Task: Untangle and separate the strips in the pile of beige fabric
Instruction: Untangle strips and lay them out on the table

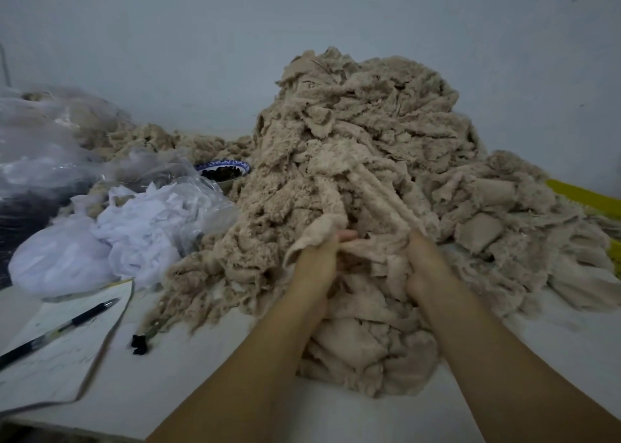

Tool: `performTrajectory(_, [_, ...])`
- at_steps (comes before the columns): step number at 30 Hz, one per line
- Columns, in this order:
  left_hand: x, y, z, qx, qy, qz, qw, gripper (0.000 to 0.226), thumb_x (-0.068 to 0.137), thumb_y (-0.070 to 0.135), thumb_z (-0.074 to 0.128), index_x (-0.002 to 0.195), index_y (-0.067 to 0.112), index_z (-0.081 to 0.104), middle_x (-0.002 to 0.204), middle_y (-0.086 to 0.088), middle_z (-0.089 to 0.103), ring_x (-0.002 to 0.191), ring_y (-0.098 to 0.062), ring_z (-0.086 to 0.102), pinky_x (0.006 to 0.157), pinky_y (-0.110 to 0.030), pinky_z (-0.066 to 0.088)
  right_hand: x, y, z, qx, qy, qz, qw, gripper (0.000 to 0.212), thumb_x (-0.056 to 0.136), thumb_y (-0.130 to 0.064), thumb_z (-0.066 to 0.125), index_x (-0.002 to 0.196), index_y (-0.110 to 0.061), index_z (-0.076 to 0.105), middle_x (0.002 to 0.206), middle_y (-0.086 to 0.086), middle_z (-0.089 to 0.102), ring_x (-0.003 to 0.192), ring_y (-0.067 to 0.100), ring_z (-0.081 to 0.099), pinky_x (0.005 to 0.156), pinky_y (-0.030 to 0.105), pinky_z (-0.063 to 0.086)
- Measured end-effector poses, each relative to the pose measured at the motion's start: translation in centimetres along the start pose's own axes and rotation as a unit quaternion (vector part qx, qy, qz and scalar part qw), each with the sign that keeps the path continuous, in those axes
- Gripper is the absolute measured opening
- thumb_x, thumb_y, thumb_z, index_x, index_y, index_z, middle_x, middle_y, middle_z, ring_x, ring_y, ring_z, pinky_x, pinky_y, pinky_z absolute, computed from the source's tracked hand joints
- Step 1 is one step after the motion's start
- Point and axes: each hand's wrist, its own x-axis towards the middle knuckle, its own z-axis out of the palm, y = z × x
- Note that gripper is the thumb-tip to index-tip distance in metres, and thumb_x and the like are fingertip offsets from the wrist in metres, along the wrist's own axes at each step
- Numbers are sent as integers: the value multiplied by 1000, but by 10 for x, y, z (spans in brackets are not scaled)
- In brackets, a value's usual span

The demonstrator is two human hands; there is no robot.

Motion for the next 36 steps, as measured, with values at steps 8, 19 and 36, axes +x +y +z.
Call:
performTrajectory(8, [35,20,-52,-539,14,-80,838,34,100,17,43,66,18,42,46,6,32,41,-9,37,68,-25,43,-3,3,-14,140,-46,6,989,44,101,-44,51,120,-7,66,95,18,76,77,30,75,58,45,62])
performTrajectory(19, [52,7,-80,-525,47,-74,847,50,107,36,34,61,17,37,38,6,24,29,-7,17,33,-19,14,-7,-3,-31,245,-190,85,947,32,95,-43,56,81,-13,57,58,0,58,48,9,59,50,18,52])
performTrajectory(36, [79,21,-72,231,316,125,912,60,107,43,25,78,1,55,84,-13,57,67,-23,49,70,-30,36,-4,21,-46,-449,98,-327,826,22,103,-30,46,95,-12,56,64,-3,51,56,9,47,46,24,28])
